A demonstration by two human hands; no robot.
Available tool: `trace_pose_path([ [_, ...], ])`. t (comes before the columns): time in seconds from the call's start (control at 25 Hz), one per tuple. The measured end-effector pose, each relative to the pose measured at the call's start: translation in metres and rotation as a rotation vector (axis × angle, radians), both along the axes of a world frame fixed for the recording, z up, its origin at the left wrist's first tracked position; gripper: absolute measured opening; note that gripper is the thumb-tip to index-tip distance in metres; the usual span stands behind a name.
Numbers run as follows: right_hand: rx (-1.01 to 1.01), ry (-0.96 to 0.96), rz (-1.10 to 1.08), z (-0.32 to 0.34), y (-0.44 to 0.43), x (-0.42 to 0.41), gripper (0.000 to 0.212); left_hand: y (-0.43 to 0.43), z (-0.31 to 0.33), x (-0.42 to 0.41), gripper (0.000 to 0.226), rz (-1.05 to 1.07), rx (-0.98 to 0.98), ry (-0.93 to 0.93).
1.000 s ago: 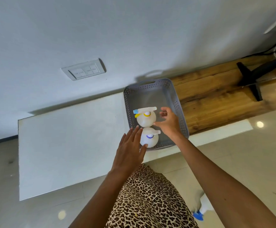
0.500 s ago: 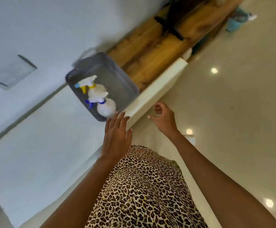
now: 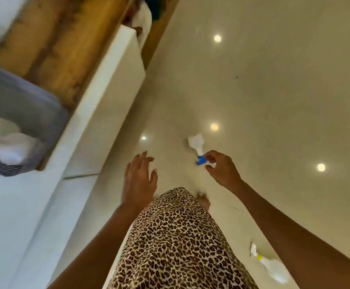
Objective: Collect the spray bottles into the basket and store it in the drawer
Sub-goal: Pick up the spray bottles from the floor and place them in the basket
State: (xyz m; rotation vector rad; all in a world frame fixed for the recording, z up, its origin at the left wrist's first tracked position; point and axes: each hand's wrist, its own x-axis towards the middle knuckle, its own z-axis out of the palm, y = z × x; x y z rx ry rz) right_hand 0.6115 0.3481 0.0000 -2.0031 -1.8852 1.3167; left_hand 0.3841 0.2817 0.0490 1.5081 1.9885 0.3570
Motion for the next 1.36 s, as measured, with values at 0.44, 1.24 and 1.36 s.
trace_pose_path([
  [0.44, 0.257, -0.630, 1.084, -0.299, 0.023, 0.086, 0.053, 0.025, -0.310, 0.118, 0.034, 0.005, -0.241, -0.060],
  [1.24, 0.699, -0.423, 0.865, -0.371, 0.084, 0.044, 0.040, 0.071, -0.389, 0.085, 0.034, 0.163, -0.261, -0.156],
  [1.36, 0.365, -0.122, 0.411, -0.279, 0.090, 0.012, 0.046, 0.088, -0.298, 0.066, 0.037, 0.171, -0.238, -0.212],
])
